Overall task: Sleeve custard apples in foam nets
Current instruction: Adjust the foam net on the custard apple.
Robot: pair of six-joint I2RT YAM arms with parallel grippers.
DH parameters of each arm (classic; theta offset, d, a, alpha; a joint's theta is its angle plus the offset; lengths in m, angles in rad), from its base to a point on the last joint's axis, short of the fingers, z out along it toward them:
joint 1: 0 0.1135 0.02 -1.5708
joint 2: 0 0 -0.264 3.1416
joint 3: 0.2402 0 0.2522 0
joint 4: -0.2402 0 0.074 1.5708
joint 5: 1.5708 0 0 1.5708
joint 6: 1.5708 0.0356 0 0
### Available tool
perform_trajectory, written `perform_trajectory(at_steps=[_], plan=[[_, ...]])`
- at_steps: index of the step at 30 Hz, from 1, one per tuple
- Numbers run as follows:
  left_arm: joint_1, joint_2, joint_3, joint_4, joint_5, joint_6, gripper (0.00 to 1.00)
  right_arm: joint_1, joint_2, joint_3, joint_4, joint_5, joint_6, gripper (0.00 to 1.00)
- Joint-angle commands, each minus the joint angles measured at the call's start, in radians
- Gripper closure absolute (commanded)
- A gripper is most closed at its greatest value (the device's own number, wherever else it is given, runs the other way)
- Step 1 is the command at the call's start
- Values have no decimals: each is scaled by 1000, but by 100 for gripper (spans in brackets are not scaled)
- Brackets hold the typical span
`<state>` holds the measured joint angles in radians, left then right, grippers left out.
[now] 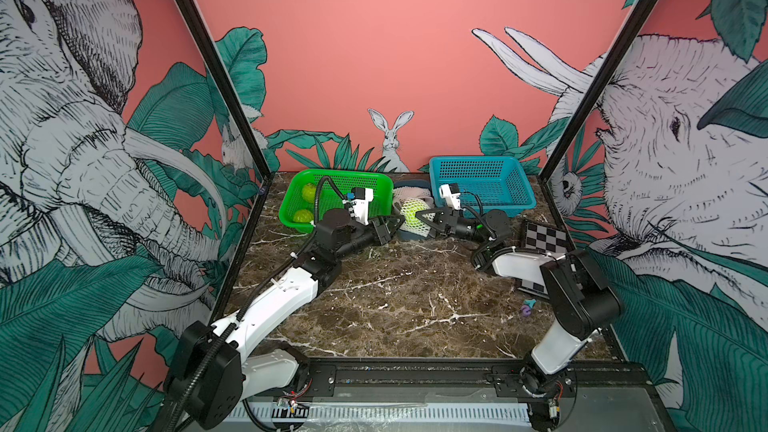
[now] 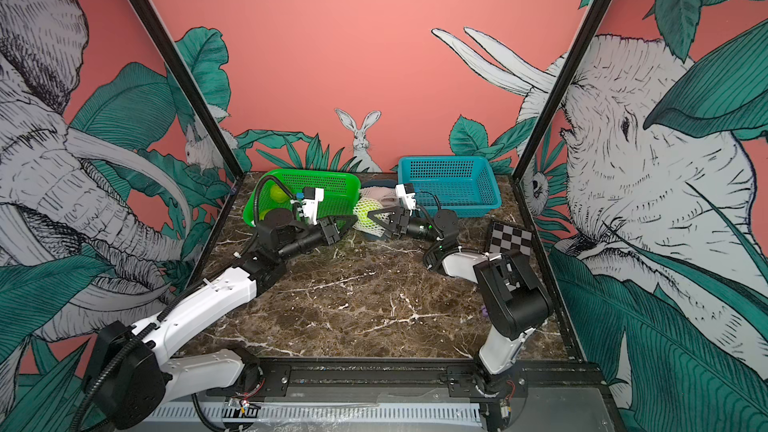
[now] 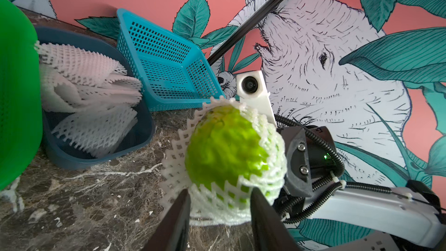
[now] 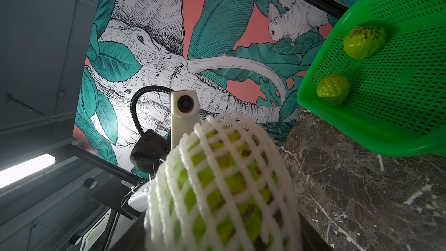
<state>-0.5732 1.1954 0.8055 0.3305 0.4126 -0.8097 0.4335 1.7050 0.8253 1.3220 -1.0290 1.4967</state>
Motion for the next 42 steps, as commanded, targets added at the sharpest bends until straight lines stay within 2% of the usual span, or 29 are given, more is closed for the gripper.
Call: perform_trajectory(at_steps=[1,5,13,15,17,20,26,32,35,37,38,42], plan=[[6,-11,30,34,3,3,78,8,-1,19,91,-6,34,29],[11,-20,33,14,-10,17,100,9,-3,15,90,-14,34,29],[36,-37,28,-42,-39,38,100,9,-14,8,89,-10,32,29],[41,-45,16,-45,-40,32,77,9,-12,9,89,-6,33,29],[43,-52,1,-39,-35,22,66,10,-10,12,89,-4,33,29],[47,-59,-34,-18,-30,-4,61,9,-8,15,90,0,34,29],[47,-9,-68,57,25,-77,61,9,-11,25,90,6,35,29],[48,32,-80,131,38,-118,69,9,-15,27,91,4,36,29],[48,52,-73,150,46,-126,83,11,-16,25,91,4,37,29],[49,58,-67,151,49,-125,97,10,-17,23,91,0,35,29],[48,59,-64,151,44,-125,100,11,-17,22,91,-1,36,29],[51,38,-65,140,21,-112,100,9,-11,12,90,-6,31,29]])
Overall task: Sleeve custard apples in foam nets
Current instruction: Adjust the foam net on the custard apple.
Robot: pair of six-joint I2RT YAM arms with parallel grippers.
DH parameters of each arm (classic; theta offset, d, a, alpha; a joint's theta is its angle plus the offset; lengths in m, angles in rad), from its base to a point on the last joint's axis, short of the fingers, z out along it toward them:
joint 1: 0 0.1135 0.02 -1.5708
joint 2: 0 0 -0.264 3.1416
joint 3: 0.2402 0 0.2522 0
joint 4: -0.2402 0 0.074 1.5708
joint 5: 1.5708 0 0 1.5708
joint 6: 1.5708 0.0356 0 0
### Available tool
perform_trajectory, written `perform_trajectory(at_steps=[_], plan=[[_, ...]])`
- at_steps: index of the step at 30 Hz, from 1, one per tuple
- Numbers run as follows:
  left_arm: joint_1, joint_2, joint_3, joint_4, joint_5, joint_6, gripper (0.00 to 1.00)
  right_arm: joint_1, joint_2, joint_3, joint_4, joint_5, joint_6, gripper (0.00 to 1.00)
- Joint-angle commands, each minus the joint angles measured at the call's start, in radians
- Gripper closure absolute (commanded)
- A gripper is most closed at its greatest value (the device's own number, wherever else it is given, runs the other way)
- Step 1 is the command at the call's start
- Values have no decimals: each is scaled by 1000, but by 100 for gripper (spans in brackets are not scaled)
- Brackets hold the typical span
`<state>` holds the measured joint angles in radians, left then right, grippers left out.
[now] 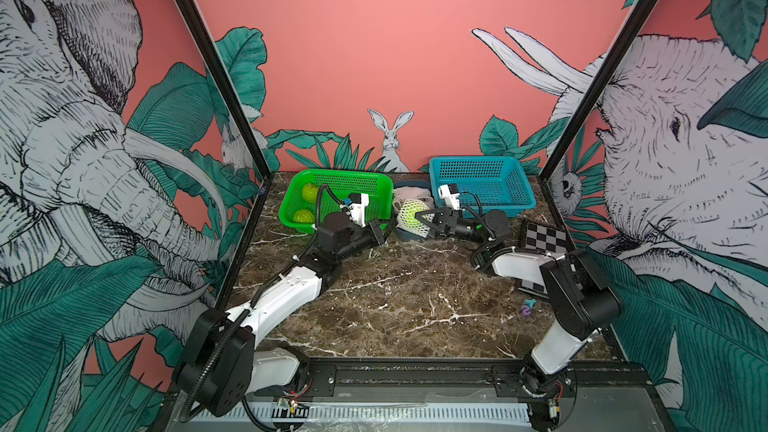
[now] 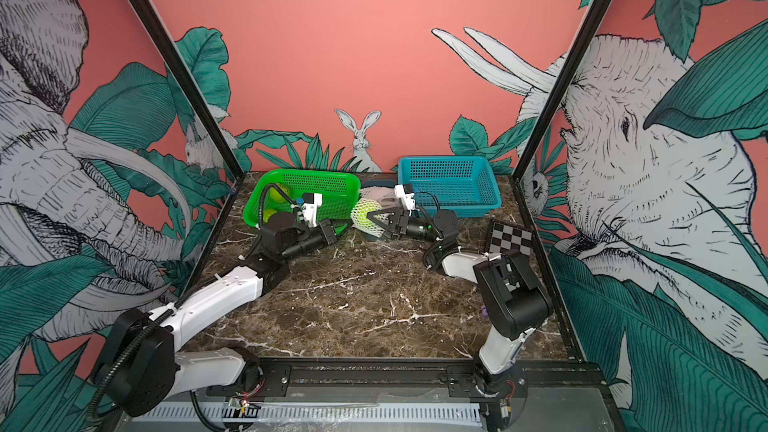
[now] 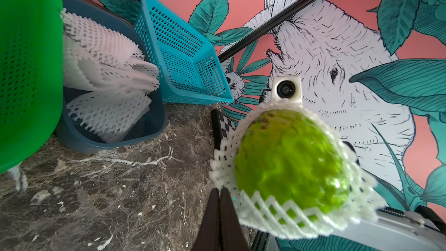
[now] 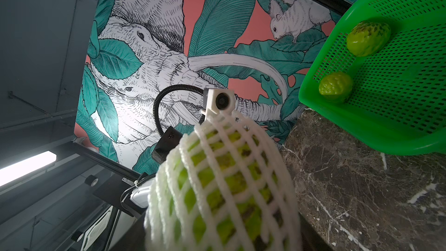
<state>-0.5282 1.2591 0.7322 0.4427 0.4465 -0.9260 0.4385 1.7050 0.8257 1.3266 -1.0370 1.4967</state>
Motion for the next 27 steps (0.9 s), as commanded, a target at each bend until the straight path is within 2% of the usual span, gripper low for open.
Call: perform_trajectory(at_steps=[1,12,13,15,19,22,24,27], plan=[[7,-31,9,17,-18,10,100,5,-10,9,86,2,31,29],[22,-66,35,-59,-45,57,100,6,-15,13,86,-3,30,30],[20,-63,39,-62,-36,56,96,5,-12,14,85,1,31,30],[21,-63,36,-61,-36,49,73,6,-8,21,84,10,31,30],[34,-112,12,-104,-90,57,52,-2,-1,32,78,38,31,30],[76,-178,-23,-155,-128,55,49,-17,9,59,66,44,38,29],[99,-227,-47,-184,-143,56,43,-26,13,85,49,45,39,29],[106,-278,-57,-253,-150,77,42,-46,11,140,-23,43,1,29]])
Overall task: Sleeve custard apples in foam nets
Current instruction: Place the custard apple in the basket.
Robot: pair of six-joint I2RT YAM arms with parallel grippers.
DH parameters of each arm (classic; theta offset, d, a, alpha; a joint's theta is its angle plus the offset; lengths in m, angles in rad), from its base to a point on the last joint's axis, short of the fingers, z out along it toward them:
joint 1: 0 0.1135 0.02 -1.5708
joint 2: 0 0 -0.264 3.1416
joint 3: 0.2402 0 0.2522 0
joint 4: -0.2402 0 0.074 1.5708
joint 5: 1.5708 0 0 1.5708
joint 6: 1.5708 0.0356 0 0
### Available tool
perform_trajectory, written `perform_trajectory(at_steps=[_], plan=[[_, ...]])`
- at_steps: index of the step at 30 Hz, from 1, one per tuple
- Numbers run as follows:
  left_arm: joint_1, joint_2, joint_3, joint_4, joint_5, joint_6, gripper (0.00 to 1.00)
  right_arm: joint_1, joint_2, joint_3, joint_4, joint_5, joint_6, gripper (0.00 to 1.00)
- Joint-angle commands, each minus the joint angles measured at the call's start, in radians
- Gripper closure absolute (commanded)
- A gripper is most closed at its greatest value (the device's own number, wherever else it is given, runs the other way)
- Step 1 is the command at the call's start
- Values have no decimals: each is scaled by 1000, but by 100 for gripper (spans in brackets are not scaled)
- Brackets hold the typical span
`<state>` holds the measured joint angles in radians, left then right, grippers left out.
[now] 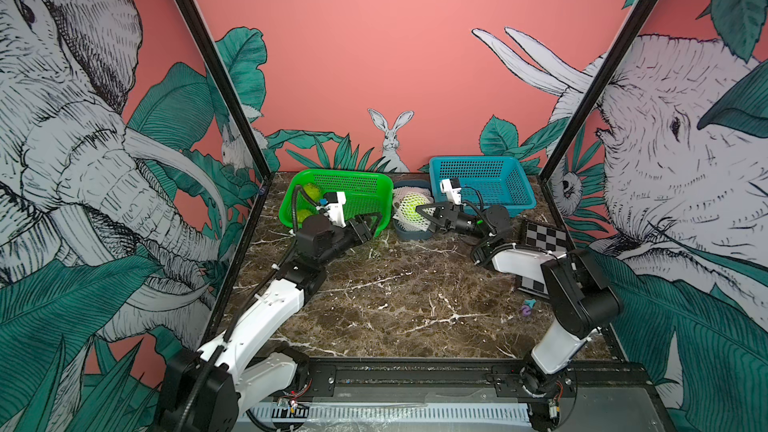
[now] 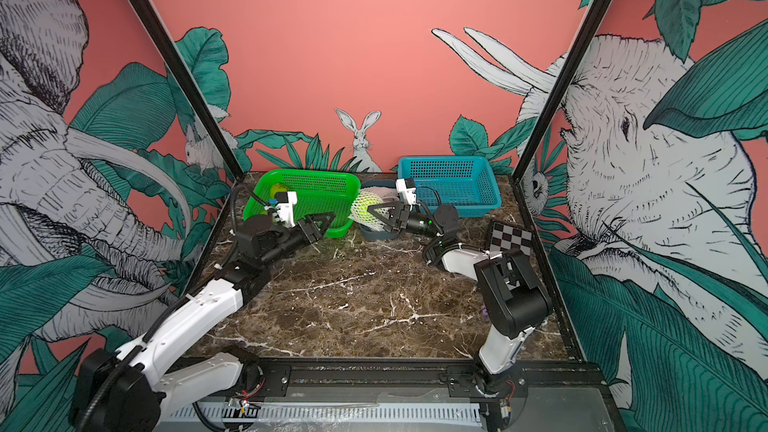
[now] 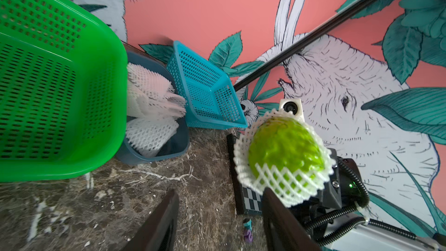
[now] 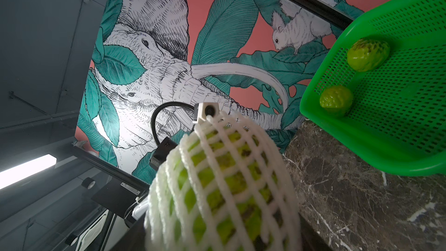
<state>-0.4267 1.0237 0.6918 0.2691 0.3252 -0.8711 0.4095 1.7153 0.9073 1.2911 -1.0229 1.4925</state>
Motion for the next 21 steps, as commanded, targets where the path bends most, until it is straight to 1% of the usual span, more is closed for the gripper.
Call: perform_trajectory(at_steps=[1,4,7,9,13,15,18,21], plan=[[5,-52,-13,-106,-26,31,42,-29,-2,82,-39,29,-28,29],[6,-75,-22,-136,-19,28,43,-68,-2,155,-198,42,-114,29],[6,-92,-28,-158,-14,33,42,-125,-1,224,-348,88,-218,29],[5,-100,-22,-189,-6,46,42,-166,6,265,-445,133,-277,29],[6,-97,-14,-198,18,56,42,-249,22,358,-757,255,-444,29],[5,-91,-9,-205,27,58,41,-291,49,398,-883,321,-496,28],[6,-79,-15,-192,45,46,41,-336,110,476,-992,391,-535,28],[4,-70,-30,-168,54,27,41,-354,176,563,-1133,463,-610,28]])
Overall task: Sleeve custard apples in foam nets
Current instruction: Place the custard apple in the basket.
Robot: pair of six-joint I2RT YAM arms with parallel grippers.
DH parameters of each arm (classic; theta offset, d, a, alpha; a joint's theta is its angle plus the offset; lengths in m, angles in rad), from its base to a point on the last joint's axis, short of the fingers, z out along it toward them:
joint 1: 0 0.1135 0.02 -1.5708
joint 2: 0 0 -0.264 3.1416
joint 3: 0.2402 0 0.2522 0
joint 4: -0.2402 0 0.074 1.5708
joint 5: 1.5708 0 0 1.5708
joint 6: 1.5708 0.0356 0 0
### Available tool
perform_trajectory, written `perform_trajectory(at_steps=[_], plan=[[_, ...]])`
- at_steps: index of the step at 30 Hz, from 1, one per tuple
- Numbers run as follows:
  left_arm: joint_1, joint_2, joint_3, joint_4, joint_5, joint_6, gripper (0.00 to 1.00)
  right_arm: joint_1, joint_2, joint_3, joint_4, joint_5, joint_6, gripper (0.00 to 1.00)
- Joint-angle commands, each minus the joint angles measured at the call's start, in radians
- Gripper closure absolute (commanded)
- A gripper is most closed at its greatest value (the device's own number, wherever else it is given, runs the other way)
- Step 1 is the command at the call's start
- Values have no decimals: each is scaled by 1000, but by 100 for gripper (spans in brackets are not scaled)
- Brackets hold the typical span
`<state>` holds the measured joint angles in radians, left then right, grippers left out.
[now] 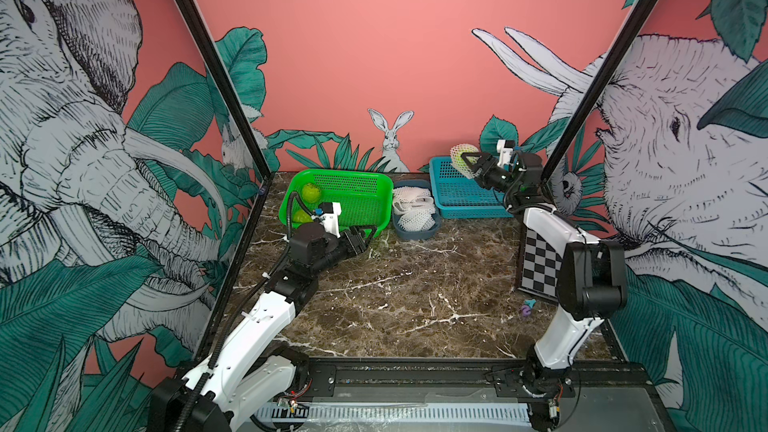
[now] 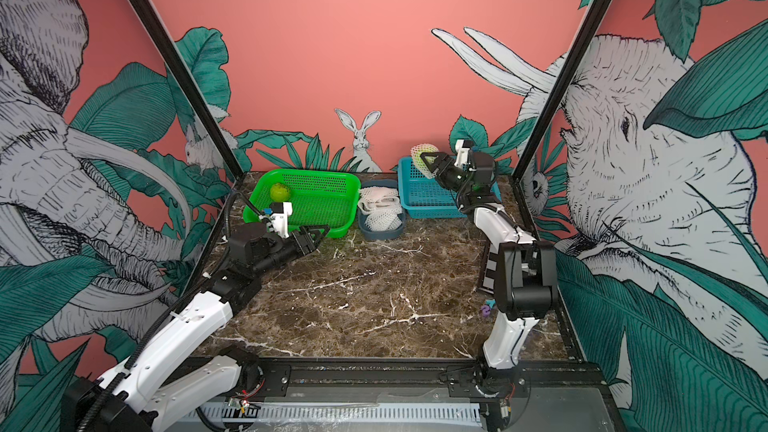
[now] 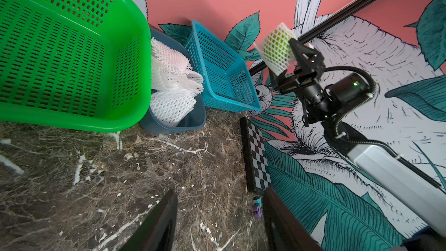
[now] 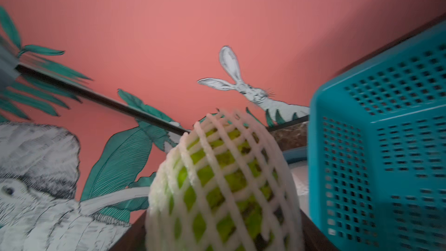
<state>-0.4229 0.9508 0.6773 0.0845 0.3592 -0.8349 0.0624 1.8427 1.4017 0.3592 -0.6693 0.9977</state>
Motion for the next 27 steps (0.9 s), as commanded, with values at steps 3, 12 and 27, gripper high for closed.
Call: perform_trajectory(at_steps=[3,12,27], plan=[[0,6,-28,30,17,-20,41,-7,119,167,-320,166,-176,28],[-11,35,-31,41,6,-30,41,38,323,477,-610,286,-312,28],[-25,57,-31,32,-9,-33,41,119,578,783,-860,397,-460,28]])
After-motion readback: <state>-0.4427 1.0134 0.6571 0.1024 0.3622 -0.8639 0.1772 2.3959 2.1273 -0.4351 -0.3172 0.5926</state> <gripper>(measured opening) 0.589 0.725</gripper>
